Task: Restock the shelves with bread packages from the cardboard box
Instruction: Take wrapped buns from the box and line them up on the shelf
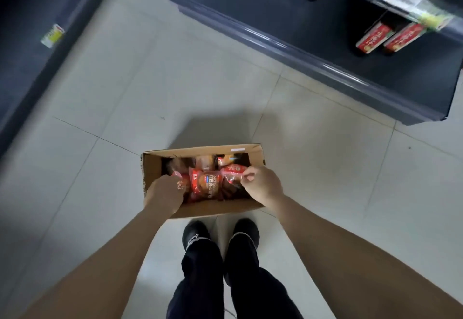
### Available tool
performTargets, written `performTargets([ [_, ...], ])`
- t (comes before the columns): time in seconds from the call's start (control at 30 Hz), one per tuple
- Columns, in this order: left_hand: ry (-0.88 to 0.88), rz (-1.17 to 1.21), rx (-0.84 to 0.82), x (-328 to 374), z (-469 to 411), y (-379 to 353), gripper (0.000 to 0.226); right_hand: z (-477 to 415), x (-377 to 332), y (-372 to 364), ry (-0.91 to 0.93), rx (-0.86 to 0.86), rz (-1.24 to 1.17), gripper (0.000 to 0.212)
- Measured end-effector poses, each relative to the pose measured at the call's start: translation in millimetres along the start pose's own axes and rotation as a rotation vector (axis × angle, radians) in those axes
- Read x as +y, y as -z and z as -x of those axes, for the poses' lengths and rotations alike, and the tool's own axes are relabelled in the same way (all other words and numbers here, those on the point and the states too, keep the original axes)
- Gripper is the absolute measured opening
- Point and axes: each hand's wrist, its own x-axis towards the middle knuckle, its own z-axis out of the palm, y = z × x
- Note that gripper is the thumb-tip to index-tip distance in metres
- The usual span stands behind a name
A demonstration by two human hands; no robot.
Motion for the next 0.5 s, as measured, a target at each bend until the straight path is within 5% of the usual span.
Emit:
performTargets([
  [0.23,0.073,0.095,-0.054,-44,-87,-97,0.024,-88,33,-98,-0.020,-0.175,0.001,0.037],
  [0.5,0.219,0.252,-0.108,-70,-155,-156,0.110,-154,44,-185,-0.211,-0.316,-0.279,0.034],
])
